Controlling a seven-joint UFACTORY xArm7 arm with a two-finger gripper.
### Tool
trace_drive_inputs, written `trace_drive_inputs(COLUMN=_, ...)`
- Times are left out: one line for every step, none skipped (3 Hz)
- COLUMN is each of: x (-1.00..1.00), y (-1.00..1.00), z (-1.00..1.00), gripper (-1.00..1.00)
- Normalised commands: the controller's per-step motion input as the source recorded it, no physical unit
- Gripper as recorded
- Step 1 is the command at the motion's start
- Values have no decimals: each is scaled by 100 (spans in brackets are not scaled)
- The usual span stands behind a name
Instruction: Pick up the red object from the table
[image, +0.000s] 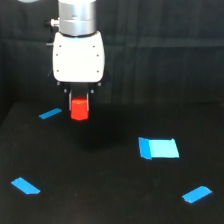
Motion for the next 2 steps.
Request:
trace_drive_inputs(x=-6, y=3, z=52, gripper=-87)
trace_drive_inputs(x=13, y=-13, z=37, gripper=-89)
